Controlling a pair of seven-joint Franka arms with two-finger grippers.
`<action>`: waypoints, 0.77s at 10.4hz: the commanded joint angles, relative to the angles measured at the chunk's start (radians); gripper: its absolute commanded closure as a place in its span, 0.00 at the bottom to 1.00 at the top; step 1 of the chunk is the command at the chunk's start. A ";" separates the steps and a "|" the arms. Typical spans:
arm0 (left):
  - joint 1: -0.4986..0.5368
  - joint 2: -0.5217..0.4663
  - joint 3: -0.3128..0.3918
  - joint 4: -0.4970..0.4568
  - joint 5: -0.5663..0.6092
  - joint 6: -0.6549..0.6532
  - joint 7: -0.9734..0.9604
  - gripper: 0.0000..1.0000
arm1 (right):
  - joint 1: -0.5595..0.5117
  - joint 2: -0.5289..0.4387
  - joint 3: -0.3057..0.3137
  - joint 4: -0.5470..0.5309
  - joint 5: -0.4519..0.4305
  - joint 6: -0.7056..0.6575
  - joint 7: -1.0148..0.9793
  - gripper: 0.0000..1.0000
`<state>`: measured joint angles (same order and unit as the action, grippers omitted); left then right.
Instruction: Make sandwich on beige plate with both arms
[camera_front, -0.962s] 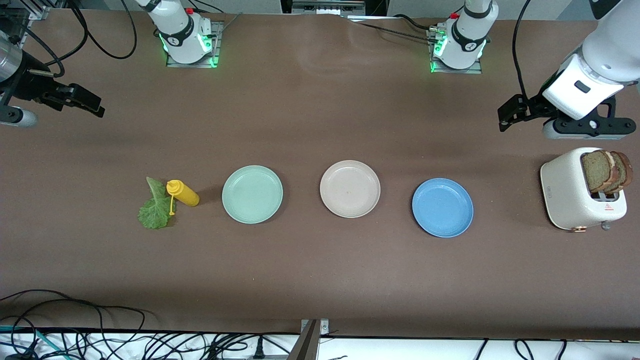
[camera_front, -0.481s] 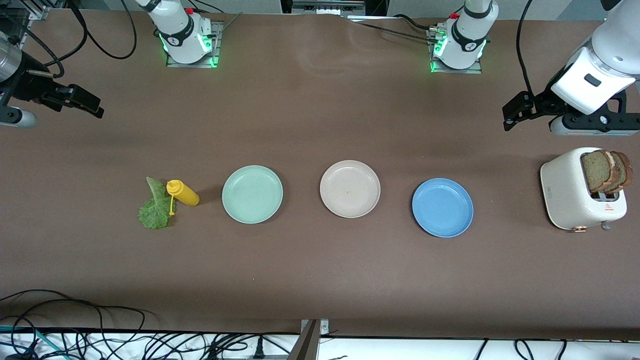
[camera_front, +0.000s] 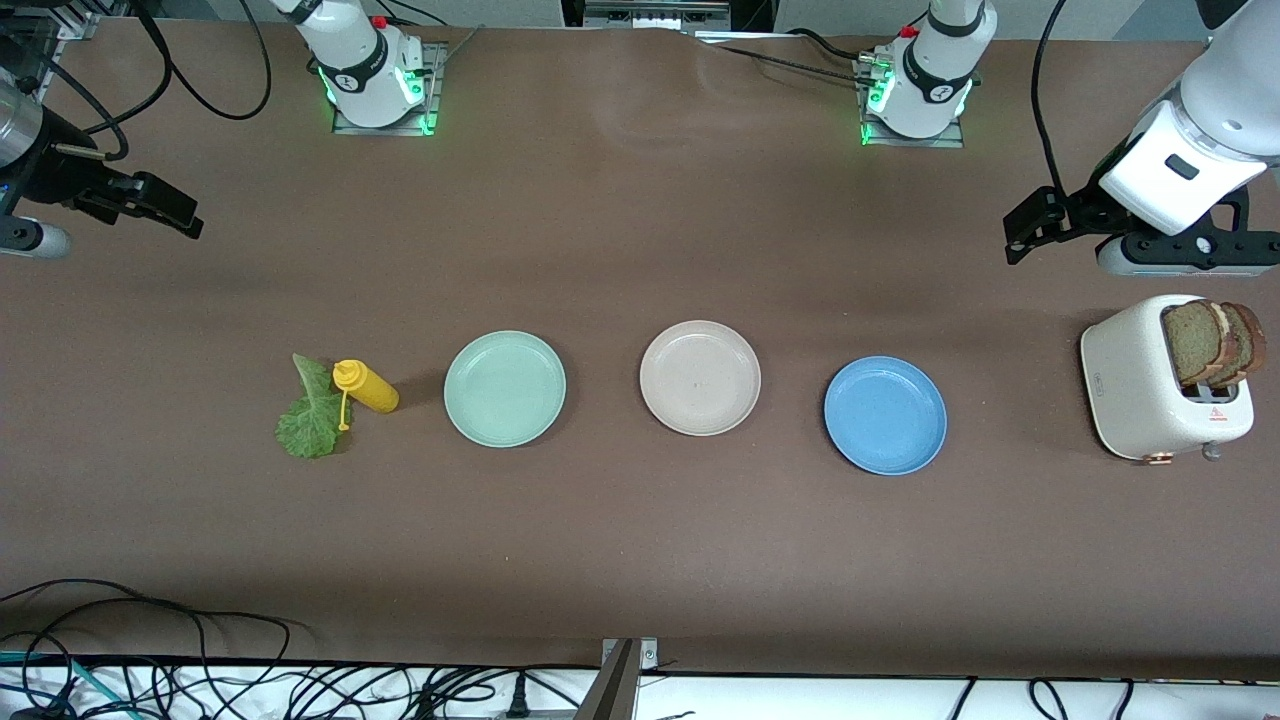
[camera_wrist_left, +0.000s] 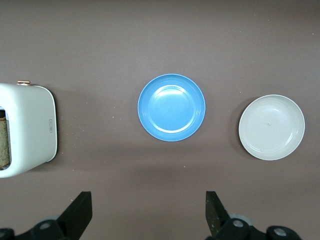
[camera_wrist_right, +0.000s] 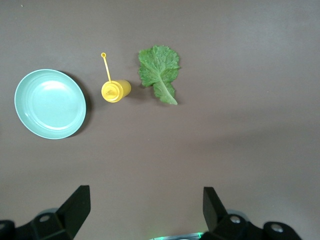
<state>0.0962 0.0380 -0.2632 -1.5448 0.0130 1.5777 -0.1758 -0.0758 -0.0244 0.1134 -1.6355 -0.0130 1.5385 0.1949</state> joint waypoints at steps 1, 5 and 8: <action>0.001 0.005 0.001 0.018 -0.025 -0.010 0.004 0.00 | 0.004 0.012 0.003 0.022 -0.021 -0.014 -0.002 0.00; -0.001 0.005 -0.001 0.018 -0.025 -0.013 0.006 0.00 | -0.001 0.032 -0.003 0.013 -0.021 -0.014 -0.006 0.00; -0.003 0.005 -0.001 0.018 -0.024 -0.013 0.006 0.00 | 0.001 0.032 0.000 0.011 -0.016 -0.006 -0.008 0.00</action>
<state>0.0943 0.0382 -0.2643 -1.5448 0.0130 1.5777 -0.1758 -0.0765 0.0083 0.1089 -1.6356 -0.0182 1.5377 0.1948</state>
